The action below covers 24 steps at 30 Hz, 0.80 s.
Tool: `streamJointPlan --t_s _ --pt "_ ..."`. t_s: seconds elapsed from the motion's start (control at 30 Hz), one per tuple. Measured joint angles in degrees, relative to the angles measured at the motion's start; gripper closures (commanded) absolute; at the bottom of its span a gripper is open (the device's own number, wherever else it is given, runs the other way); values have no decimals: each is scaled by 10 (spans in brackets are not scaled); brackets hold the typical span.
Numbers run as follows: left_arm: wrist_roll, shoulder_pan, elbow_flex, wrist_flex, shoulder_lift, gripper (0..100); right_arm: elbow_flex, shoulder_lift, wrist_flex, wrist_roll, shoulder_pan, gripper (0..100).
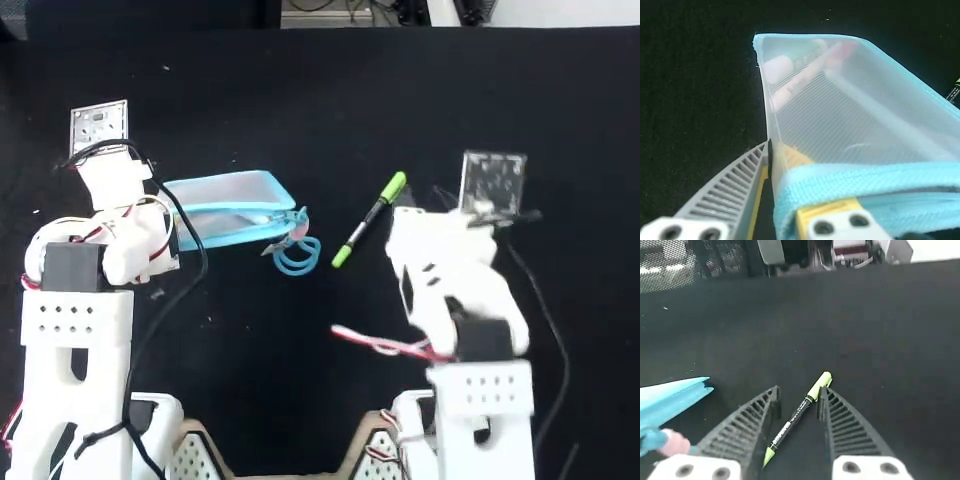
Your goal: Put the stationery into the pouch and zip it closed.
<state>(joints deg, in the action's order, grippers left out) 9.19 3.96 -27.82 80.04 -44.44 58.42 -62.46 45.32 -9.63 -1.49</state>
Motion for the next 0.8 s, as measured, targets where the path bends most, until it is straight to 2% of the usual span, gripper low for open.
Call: streamJointPlan --t_s 0.33,0.53,0.67,0.8 --pt "0 0 0 0 0 966 -135 352 -18 -87 0 874" --pt "0 0 0 0 0 966 -224 518 -23 -142 5 874" --pt "0 0 0 0 0 966 -301 608 -7 -152 6 873" --pt "0 0 0 0 0 966 -401 688 49 -154 6 797"
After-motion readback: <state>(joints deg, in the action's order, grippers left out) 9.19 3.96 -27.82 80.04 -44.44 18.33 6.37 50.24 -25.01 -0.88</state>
